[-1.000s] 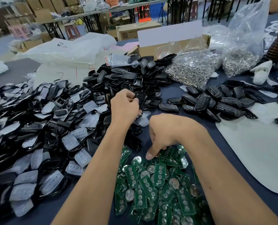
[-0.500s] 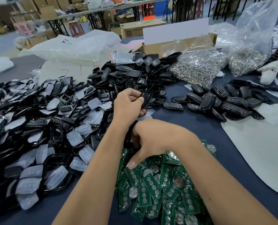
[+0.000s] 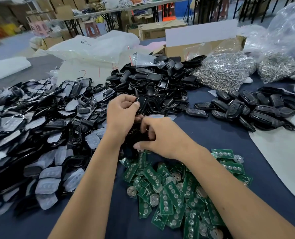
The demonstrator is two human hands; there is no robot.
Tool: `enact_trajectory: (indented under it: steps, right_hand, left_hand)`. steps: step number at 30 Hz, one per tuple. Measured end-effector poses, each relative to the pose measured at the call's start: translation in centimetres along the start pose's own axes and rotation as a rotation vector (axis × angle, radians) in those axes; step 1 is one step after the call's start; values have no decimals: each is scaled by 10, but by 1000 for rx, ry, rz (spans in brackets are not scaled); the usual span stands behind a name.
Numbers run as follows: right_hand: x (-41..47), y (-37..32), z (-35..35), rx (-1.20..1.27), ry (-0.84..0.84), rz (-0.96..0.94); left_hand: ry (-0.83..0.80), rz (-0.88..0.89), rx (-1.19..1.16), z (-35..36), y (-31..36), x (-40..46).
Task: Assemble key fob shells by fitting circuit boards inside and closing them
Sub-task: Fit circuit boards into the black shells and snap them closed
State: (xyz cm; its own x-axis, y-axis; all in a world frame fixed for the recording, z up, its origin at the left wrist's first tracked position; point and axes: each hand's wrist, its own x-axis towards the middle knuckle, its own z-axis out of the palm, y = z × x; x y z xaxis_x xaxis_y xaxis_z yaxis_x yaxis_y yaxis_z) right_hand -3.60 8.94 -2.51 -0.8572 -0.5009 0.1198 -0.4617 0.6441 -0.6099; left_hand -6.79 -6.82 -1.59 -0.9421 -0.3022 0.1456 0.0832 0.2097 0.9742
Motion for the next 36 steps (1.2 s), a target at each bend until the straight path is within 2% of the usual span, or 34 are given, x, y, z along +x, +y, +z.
enact_trajectory:
  steps: [5,9,11,13,15,17,20,24,26,32,36]
  right_hand:
    - [6,10,8,-126,90,-32]
    - [5,15,6,-107,241,35]
    - [3,16,2,-46,286,2]
    - [0,14,-3,7,182,-80]
    - [-3,11,-6,-33,-21,-108]
    - [-5,11,-7,-71,-142,-125]
    - [-5,9,-7,-38,-205,-170]
    - [-8,9,-6,169,-263,-105]
    - [-9,11,-9,282,-205,-90]
    - [-6,21,-17,879,184,27]
    - [-1,28,-17,1040,305,54]
  left_hand:
    - [49,30,-46,-9,-8,-2]
    - [85,51,-44,-17,-14,-3]
    - [109,47,-53,-17,-14,-3]
    - [115,47,-63,-16,-15,-4]
    - [106,64,-77,-14,-16,-5]
    - [92,80,-86,-14,-15,-6]
    - [76,75,-100,-15,-15,-6]
    - [12,29,-134,-14,-15,-7]
    - [-21,5,-150,-13,-14,-8]
    - [-132,-51,-130,-8,-13,-13]
    - [-167,-38,-115,-5,-9,-16]
